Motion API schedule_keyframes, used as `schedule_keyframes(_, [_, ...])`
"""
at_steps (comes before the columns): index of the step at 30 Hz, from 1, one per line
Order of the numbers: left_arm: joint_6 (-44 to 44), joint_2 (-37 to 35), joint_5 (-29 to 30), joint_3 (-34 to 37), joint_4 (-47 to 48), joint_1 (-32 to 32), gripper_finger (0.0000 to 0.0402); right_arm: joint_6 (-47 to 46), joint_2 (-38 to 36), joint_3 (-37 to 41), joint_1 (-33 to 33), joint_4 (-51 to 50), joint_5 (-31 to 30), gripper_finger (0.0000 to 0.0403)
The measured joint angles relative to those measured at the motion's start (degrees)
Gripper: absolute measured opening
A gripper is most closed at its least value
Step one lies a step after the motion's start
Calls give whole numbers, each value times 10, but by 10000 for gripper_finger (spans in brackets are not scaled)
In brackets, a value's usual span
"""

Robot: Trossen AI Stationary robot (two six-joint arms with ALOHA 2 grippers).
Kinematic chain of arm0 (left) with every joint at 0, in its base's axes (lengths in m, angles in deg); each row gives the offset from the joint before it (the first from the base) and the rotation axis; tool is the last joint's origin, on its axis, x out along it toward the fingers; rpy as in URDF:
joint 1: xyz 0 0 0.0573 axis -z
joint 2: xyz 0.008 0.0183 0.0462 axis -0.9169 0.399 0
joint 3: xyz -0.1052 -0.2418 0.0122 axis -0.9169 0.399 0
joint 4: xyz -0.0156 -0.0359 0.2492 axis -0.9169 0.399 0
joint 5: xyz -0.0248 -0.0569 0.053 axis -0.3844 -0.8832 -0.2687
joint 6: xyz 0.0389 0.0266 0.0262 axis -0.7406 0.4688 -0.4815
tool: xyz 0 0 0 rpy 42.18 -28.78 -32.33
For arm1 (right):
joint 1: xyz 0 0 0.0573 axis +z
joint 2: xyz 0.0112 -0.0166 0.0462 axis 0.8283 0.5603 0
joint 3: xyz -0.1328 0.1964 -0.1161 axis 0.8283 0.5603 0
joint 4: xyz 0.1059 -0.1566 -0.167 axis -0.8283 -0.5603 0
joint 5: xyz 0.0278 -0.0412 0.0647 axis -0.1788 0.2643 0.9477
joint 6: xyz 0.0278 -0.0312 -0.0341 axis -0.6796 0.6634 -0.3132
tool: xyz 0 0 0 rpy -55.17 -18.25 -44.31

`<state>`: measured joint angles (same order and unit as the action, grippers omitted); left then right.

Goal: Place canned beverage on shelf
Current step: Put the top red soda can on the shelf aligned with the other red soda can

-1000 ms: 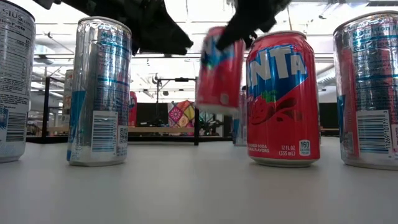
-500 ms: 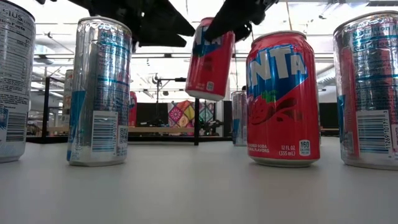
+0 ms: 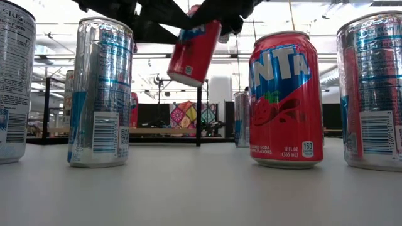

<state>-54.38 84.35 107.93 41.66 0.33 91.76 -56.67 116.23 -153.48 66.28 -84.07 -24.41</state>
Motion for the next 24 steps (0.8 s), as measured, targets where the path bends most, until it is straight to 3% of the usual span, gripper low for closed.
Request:
schedule_keyframes(4, [-34,0,52,0,-1,-6,343,1,0,0,-6,16,0,228])
schedule_keyframes(12, [-104,40,49,0,-80,-25,343,-1,0,0,-21,35,18,228])
schedule_keyframes(18, [-120,66,95,0,-118,-31,342,-1,-1,0,-22,40,15,228])
schedule_keyframes(24, [-118,72,96,0,-120,-38,312,0,-1,0,-24,43,14,228])
